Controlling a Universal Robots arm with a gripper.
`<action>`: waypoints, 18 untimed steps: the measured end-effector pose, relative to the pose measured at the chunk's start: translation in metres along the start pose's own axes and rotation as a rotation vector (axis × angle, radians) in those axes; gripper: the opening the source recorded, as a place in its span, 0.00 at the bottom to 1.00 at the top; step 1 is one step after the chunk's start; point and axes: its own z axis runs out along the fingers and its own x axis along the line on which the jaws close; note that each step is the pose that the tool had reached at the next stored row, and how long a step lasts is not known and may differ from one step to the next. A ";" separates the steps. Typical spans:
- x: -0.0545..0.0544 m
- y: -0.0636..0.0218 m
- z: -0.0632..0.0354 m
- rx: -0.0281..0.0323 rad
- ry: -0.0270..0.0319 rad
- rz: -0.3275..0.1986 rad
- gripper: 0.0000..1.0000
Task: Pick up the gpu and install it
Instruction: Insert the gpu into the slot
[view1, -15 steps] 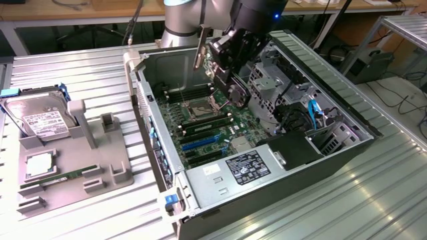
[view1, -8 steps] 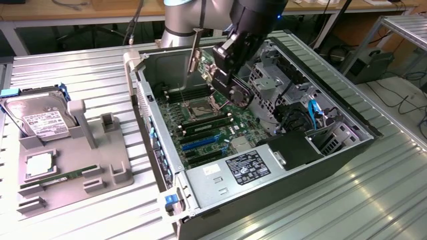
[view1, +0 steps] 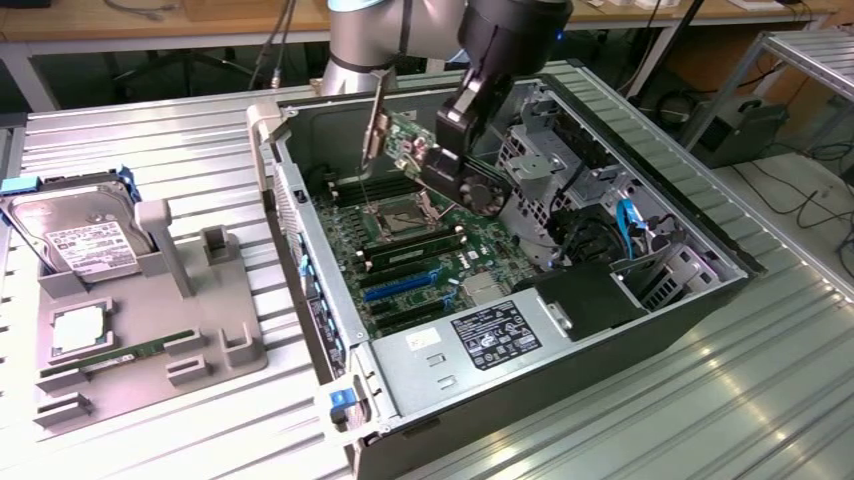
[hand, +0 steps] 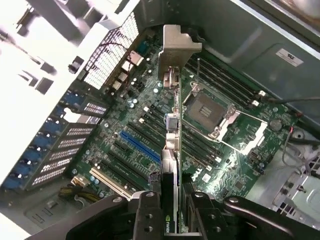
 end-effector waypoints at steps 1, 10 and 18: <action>0.000 -0.0001 0.0007 0.0009 0.0026 -0.027 0.26; 0.000 -0.0004 0.0037 0.0076 0.0154 -0.192 0.26; 0.000 -0.0005 0.0044 0.0127 0.0195 -0.326 0.26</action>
